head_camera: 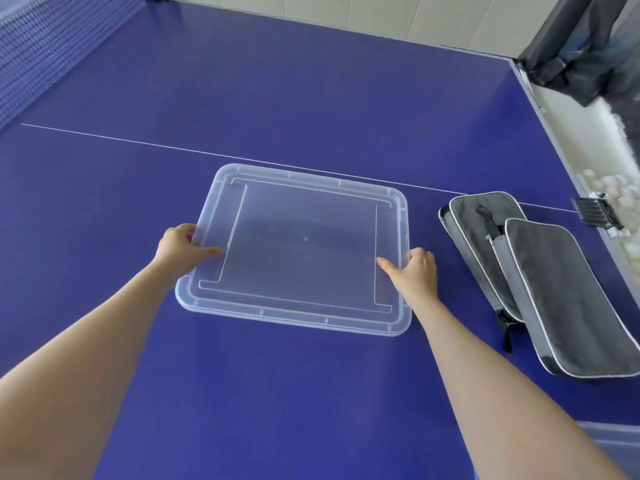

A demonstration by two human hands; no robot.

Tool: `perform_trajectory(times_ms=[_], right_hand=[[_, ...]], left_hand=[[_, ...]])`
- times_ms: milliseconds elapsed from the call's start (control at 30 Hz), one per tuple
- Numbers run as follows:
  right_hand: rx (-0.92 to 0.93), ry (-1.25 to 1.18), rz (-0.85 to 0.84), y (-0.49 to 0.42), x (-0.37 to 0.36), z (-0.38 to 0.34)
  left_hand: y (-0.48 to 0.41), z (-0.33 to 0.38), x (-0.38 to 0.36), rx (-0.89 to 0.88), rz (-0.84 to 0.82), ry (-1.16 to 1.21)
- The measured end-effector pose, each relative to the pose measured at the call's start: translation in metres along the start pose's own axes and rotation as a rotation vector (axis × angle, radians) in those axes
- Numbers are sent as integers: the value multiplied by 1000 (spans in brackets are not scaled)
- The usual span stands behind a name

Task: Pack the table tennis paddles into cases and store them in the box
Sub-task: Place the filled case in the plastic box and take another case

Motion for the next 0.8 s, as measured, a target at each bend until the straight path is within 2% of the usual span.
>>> perform_trajectory(times_ms=[433, 800], right_hand=[[17, 14, 98, 9, -3, 0], [10, 100, 61, 34, 12, -3]], left_hand=[[4, -1, -12, -15, 50, -29], [24, -4, 6, -3, 47, -138]])
Point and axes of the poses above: each hand's wrist, its own y-axis away from the middle knuckle, its own x-axis out of the back of the hand, z = x × y, the point moved 8 cm from there along -y, towards the middle knuckle, and after that the axes turned 1 degree about -y, right-handed, at the moved point
